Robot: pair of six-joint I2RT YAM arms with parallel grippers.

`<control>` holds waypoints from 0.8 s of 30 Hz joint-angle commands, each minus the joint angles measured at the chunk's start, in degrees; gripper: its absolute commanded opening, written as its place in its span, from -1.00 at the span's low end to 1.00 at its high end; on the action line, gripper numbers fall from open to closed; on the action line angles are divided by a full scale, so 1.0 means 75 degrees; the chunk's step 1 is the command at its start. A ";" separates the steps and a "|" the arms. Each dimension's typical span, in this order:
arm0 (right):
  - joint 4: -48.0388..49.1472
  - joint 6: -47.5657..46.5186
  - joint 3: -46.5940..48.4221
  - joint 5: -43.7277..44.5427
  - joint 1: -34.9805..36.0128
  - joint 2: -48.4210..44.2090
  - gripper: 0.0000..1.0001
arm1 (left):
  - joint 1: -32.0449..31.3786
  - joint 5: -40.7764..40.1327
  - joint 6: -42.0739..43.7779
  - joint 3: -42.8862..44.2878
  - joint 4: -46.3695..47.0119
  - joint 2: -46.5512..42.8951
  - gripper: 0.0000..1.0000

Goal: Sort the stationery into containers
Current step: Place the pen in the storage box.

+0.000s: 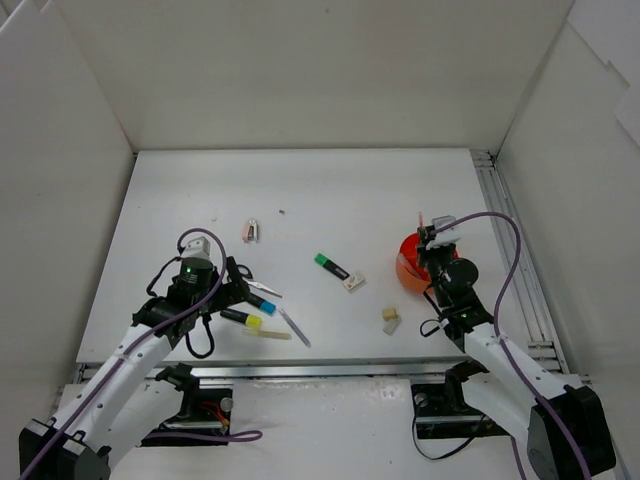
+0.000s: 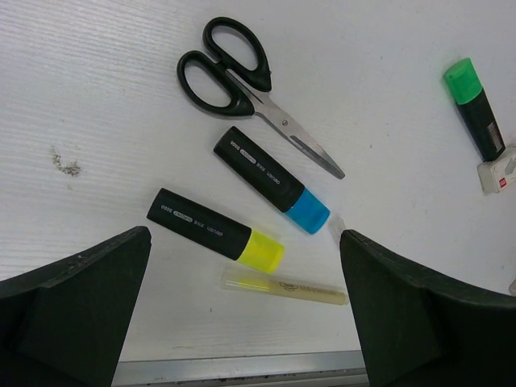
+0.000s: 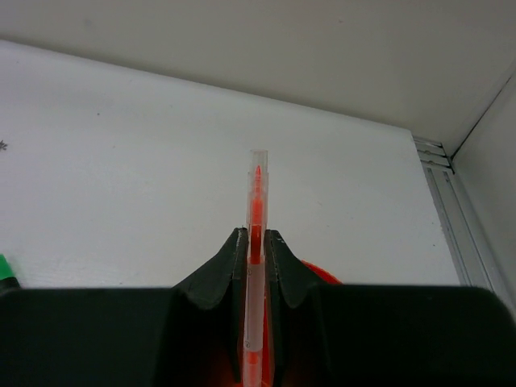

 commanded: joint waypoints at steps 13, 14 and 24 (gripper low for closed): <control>0.0944 0.0729 -0.0784 -0.0973 -0.0109 -0.0736 -0.20 | -0.0160 0.0187 0.0119 0.0395 0.0466 0.0063 0.99; 0.0944 0.0799 -0.0796 -0.1043 -0.0109 -0.0806 -0.06 | -0.0160 0.0199 0.0131 0.0395 0.0466 0.0052 0.99; -0.2609 0.0988 0.1858 -0.1702 0.0685 -0.0258 0.96 | -0.0242 0.0222 0.0307 0.0570 0.0231 -0.0077 0.99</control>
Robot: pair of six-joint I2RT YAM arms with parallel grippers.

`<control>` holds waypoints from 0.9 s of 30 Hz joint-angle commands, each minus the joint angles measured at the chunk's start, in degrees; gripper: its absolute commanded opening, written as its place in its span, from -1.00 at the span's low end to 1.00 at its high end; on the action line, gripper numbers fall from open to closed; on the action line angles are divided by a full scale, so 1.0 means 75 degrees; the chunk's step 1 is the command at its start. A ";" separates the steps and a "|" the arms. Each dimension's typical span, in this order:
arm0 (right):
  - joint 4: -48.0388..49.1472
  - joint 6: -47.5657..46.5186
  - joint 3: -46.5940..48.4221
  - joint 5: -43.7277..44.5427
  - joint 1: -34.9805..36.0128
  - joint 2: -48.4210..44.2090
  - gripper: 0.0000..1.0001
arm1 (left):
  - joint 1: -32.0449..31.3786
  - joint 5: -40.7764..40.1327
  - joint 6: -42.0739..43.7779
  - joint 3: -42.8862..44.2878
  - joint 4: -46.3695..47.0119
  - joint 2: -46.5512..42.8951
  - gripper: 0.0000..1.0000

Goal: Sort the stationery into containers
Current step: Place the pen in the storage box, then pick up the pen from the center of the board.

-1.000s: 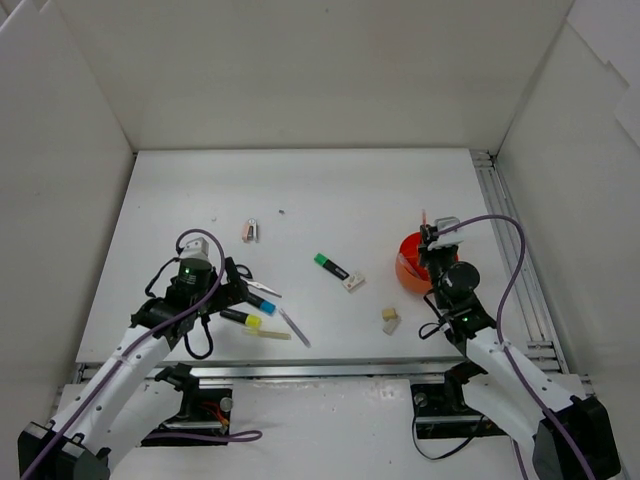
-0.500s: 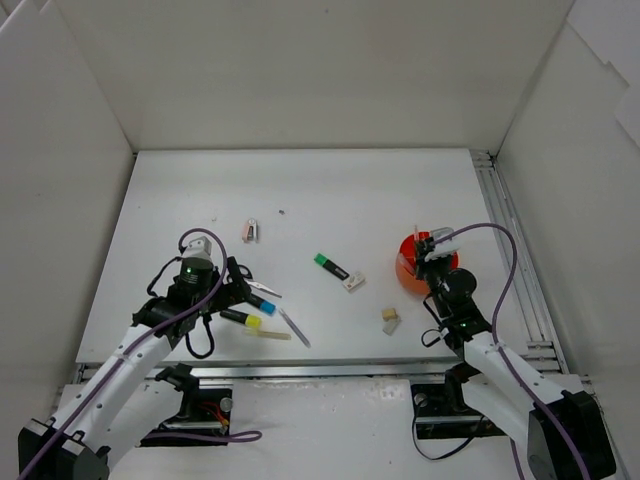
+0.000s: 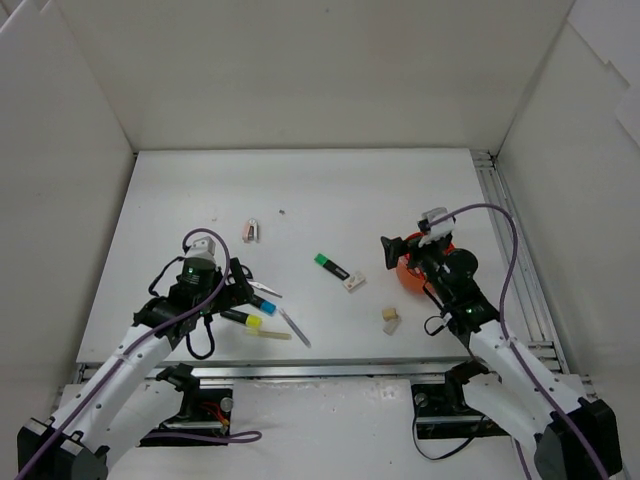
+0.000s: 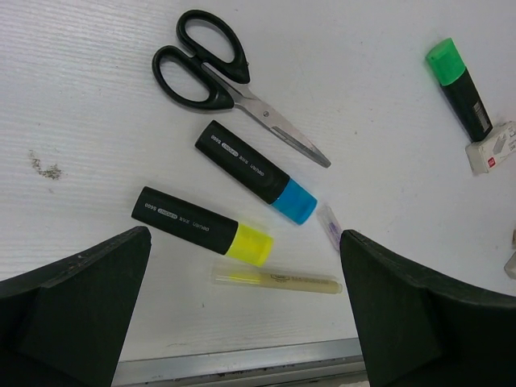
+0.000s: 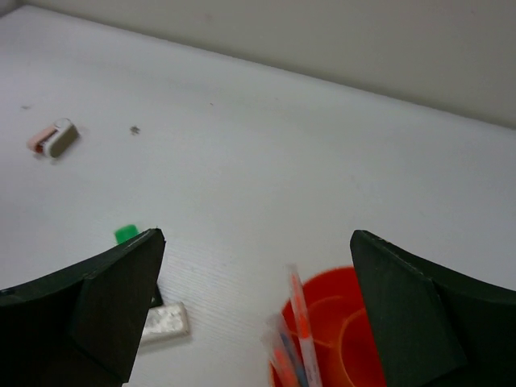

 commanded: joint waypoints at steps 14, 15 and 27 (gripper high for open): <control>-0.4182 0.0319 0.4628 0.1576 0.4476 0.4916 0.96 | -0.0111 -0.0339 0.0448 0.0910 -0.0164 0.0099 0.99; -0.4193 0.0539 0.4757 0.1504 0.4561 0.5301 0.96 | -0.0111 -0.0351 0.0448 0.0876 -0.0164 0.0087 0.99; -0.3947 0.2380 0.5484 0.2872 0.5838 0.6908 0.96 | -0.0111 -0.0573 0.0436 0.0489 -0.0105 -0.0100 0.99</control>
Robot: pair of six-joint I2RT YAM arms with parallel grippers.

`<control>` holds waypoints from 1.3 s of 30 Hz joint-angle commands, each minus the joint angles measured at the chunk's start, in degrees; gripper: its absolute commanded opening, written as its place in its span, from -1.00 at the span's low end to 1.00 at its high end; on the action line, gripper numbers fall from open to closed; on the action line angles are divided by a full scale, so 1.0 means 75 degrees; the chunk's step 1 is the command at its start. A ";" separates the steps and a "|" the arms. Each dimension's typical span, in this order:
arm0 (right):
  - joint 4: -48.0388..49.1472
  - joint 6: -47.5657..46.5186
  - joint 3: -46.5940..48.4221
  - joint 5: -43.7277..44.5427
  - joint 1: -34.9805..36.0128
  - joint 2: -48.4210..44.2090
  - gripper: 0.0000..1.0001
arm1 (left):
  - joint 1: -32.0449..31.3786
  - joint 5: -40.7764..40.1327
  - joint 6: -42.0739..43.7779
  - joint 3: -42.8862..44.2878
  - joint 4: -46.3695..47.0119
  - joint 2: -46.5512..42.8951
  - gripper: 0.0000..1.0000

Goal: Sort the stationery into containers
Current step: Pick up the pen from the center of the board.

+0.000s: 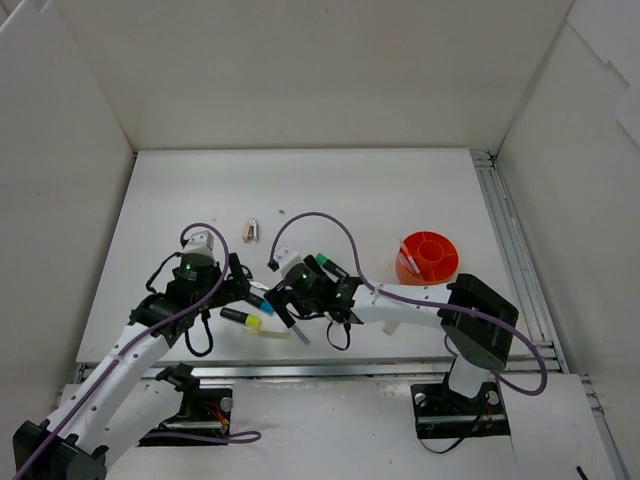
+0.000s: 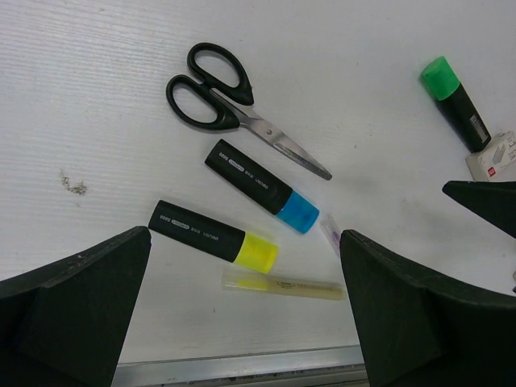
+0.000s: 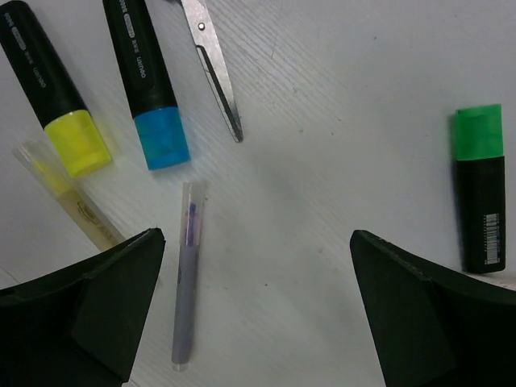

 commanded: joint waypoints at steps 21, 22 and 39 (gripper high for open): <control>-0.0492 0.1563 0.0414 0.2090 0.0529 0.1145 -0.72 | -0.0027 -0.0353 -0.0095 -0.0247 0.0069 -0.0681 0.99; -0.0445 0.1610 0.0321 0.2195 0.0529 0.1110 -0.76 | -0.0027 -0.0376 -0.0083 -0.0212 0.0069 -0.0623 0.99; 0.4942 -0.1914 -0.2935 0.0313 -0.1450 -0.2919 -1.00 | -0.0027 -0.0072 0.0315 0.0104 0.0466 -0.0318 0.99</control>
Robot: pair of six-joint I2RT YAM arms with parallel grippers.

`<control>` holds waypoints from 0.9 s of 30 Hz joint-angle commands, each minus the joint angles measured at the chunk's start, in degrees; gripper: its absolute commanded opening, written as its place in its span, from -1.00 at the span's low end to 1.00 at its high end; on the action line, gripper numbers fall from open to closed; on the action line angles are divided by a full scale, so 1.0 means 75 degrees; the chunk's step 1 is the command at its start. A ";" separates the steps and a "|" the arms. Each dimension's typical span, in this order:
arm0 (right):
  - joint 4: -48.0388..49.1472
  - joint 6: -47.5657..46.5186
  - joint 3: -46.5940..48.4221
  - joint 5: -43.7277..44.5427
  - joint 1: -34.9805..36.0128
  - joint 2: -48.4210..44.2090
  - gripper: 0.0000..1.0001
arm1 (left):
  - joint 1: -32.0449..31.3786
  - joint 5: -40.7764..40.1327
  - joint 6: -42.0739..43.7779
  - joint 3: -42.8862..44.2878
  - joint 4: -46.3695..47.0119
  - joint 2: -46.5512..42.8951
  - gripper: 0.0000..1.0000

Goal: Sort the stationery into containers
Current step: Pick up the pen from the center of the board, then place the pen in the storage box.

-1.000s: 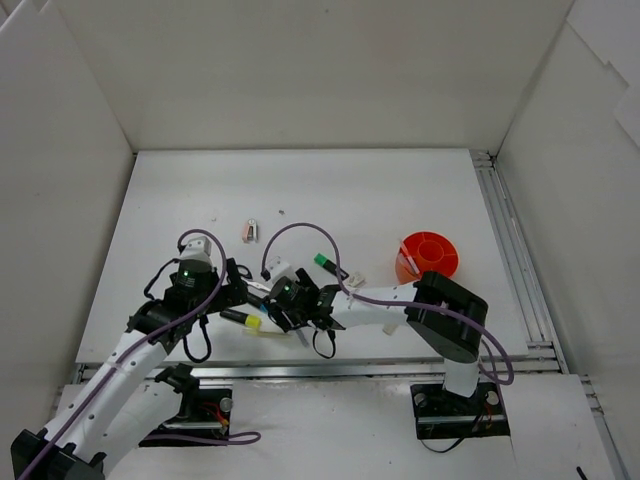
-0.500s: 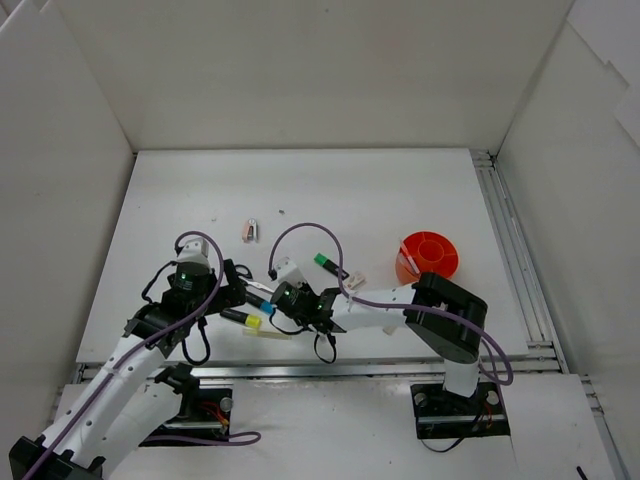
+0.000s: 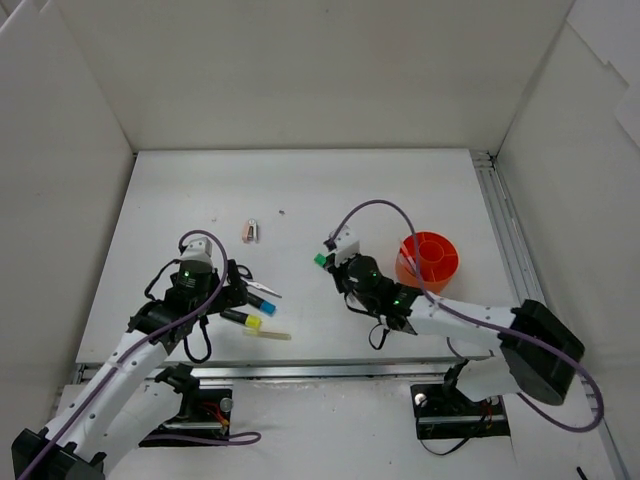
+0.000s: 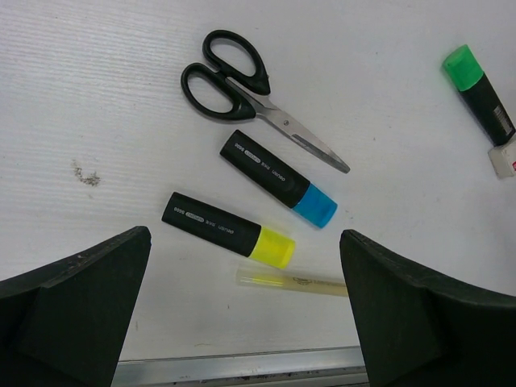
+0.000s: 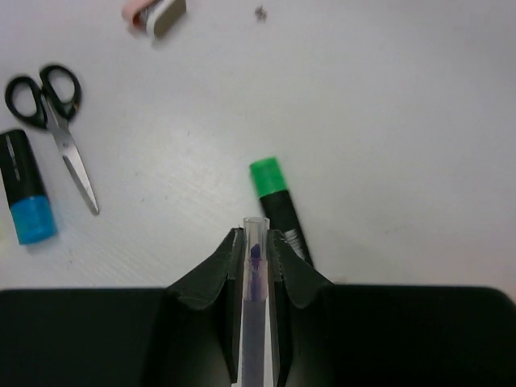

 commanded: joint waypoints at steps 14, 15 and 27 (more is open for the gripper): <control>0.2407 -0.2585 -0.2089 -0.2706 -0.4216 -0.4549 -1.00 | -0.0027 0.0616 0.0834 0.1195 0.1064 0.1083 0.99; 0.2419 -0.2562 -0.2149 -0.2848 -0.4371 -0.4619 -1.00 | -0.0027 0.0883 0.0858 0.1218 0.1099 0.1095 0.99; 0.2536 -0.2597 -0.2056 -0.4746 -0.5767 -0.3367 -1.00 | -0.0027 0.0955 0.1045 0.1207 0.1158 0.1142 0.99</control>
